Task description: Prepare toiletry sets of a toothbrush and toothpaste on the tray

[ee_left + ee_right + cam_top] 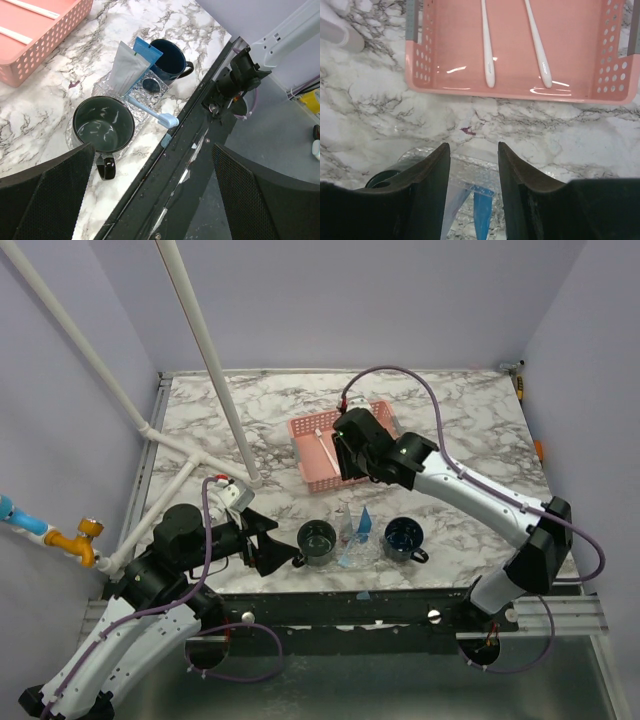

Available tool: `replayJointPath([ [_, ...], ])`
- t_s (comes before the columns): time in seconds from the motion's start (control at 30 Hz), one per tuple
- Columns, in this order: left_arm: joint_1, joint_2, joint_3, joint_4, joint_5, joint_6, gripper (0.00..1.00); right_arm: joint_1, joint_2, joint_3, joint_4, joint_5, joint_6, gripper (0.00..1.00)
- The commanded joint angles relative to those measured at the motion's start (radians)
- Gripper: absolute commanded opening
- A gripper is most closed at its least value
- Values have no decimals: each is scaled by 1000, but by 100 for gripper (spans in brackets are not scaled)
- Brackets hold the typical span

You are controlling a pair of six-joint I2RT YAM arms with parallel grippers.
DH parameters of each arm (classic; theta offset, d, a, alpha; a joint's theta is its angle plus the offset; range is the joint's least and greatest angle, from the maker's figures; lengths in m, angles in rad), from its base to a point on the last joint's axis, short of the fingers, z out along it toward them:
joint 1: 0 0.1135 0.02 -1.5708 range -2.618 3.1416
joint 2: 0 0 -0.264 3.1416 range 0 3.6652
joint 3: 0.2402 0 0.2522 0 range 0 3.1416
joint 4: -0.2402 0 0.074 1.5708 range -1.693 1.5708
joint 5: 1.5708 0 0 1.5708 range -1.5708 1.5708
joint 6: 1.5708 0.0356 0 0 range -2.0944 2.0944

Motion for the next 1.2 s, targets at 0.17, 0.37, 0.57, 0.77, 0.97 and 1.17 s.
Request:
replayJointPath([
  [0.17, 0, 2, -1, 4, -15, 9, 99, -207, 168, 95, 113, -258, -144, 46],
  [0.37, 0, -5, -1, 2, -27, 11, 99, -299, 275, 126, 158, -362, -197, 45],
  [0.57, -1, -8, -2, 2, -31, 10, 99, -325, 392, 182, 165, -382, -223, 42],
  [0.77, 0, -11, -3, 3, -26, 9, 99, -356, 478, 197, 200, -383, -232, 43],
  [0.97, -1, -16, -4, 6, -26, 9, 99, -388, 546, 232, 211, -360, -246, 45],
  [1.17, 0, -17, -3, 6, -26, 9, 99, -398, 604, 273, 218, -326, -266, 50],
])
